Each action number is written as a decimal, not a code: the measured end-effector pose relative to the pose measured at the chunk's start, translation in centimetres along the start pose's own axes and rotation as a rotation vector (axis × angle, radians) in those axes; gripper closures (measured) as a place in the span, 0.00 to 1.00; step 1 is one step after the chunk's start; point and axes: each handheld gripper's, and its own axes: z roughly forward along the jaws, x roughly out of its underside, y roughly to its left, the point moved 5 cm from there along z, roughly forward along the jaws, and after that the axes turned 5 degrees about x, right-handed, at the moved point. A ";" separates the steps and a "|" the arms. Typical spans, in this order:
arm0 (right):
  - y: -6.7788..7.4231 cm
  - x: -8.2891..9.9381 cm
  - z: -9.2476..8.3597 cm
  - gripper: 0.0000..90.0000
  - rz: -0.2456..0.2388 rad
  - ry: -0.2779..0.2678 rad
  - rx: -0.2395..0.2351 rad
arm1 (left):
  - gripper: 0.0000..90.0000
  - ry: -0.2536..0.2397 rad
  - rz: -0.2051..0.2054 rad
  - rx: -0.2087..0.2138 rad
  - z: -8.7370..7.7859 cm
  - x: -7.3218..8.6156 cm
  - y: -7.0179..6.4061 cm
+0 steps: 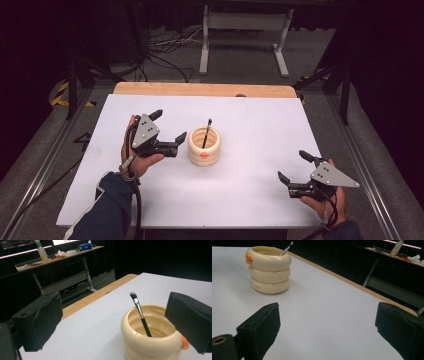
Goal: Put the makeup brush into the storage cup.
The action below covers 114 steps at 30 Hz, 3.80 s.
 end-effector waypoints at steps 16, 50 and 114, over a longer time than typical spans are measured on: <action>0.1 0.0 0.0 0.07 -0.007 0.000 -0.004 | 0.02 0.022 0.028 -0.003 -2.0 1.2 0.0; 0.4 0.0 0.1 0.07 -0.026 0.012 -0.012 | 0.03 0.116 0.064 -0.014 -5.7 4.4 0.2; 0.7 0.5 0.3 0.07 -0.033 0.035 -0.023 | 0.05 0.236 -0.061 -0.024 -12.9 12.2 0.9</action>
